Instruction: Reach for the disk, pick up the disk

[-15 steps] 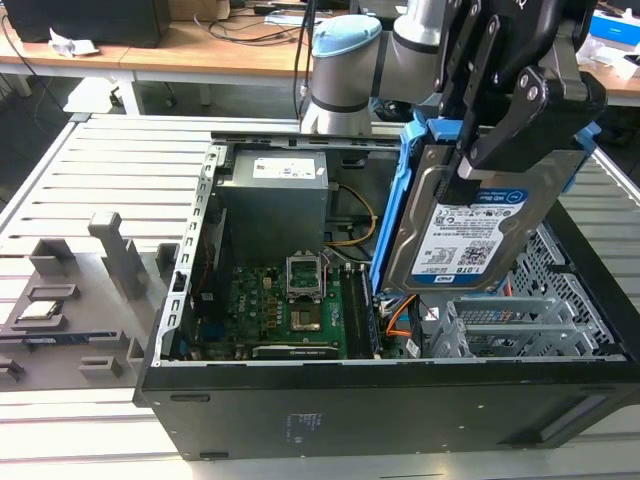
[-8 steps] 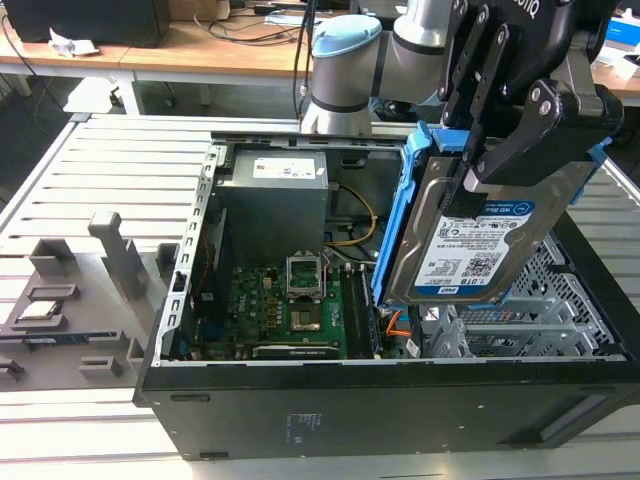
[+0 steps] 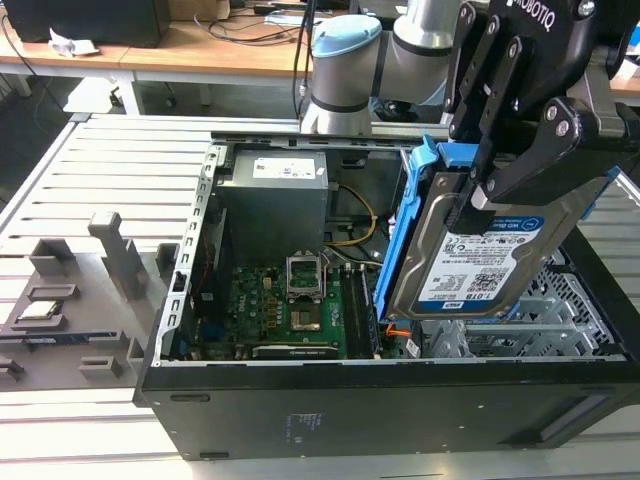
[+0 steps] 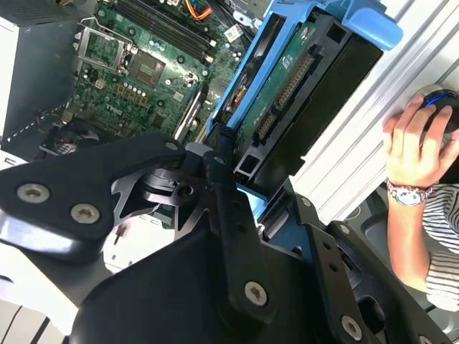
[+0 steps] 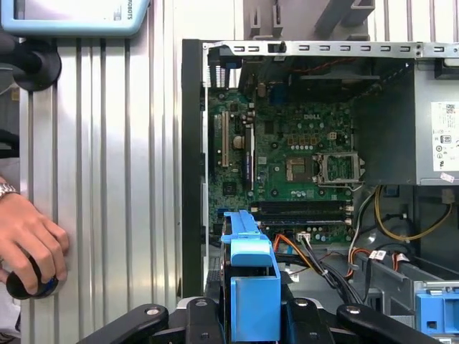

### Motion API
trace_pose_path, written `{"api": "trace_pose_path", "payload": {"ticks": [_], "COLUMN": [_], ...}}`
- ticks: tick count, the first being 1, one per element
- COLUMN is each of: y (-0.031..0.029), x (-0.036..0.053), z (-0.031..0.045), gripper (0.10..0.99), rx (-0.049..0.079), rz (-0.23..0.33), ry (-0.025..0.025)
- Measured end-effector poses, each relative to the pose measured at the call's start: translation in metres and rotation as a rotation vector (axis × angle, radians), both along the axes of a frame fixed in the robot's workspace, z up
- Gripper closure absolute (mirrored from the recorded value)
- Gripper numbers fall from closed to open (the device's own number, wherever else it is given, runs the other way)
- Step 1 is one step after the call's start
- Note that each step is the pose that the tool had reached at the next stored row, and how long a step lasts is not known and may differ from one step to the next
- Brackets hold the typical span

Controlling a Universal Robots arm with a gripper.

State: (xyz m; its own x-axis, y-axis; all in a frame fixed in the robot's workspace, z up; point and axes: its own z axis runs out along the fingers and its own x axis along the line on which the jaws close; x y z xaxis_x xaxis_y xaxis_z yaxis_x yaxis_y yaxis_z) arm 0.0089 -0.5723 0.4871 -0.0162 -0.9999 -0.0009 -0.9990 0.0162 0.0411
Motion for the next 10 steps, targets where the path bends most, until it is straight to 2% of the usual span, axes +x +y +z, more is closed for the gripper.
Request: {"api": "trace_pose_path", "payload": {"ticks": [2,5,8,10], "y": [-0.0054,-0.0071,-0.0072,-0.0072], "x": [0.0,0.0021,0.0132,0.0175], "z": [-0.0002,-0.0005,-0.0007,-0.0009], "gripper": [0.718,0.718,0.718,0.718], "rx": [0.0,0.0,0.0,0.0], "rz": [0.0,0.0,0.0,0.0], "ry": [0.0,0.0001,0.0013,0.0019]}}
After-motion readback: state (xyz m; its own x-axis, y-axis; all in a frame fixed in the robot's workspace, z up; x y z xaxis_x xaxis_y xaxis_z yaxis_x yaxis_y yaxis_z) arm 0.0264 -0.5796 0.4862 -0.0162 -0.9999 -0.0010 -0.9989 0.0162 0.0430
